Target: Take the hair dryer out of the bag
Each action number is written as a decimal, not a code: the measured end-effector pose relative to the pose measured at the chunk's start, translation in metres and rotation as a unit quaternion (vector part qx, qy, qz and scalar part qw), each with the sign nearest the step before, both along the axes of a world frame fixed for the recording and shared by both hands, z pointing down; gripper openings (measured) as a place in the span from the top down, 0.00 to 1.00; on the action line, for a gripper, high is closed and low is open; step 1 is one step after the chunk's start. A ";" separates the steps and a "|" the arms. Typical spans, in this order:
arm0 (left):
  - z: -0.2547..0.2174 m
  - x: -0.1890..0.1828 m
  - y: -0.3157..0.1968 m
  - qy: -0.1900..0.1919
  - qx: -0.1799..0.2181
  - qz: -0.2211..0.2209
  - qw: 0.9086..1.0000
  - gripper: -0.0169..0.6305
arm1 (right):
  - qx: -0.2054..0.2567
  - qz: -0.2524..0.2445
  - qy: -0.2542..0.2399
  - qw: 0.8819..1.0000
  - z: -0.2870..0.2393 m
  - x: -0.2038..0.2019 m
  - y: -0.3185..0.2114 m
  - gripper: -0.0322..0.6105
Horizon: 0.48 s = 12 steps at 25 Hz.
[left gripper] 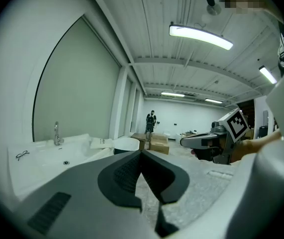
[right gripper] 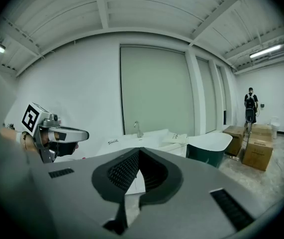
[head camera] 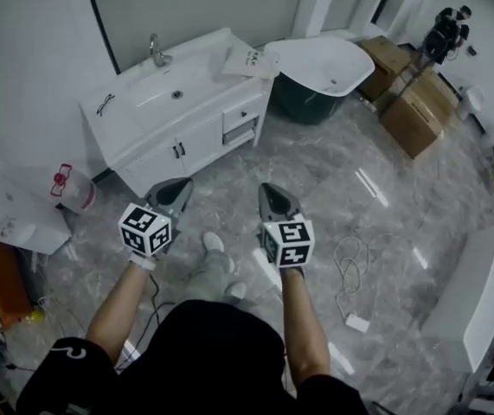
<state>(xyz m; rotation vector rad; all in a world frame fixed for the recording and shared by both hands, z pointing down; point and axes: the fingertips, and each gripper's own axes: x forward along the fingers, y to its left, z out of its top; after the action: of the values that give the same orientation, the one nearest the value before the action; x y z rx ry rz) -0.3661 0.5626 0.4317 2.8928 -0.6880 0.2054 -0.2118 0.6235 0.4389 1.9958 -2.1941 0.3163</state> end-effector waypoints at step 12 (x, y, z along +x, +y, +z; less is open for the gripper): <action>0.016 -0.059 -0.065 -0.001 -0.023 -0.053 0.998 0.98 | -0.023 -0.048 -0.014 0.998 0.019 -0.055 -0.073 0.96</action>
<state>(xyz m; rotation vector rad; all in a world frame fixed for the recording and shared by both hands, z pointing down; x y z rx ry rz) -0.4255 0.4976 0.4474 2.8025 -0.8237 0.2092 -0.2673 0.5503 0.4583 1.8665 -2.2693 0.3815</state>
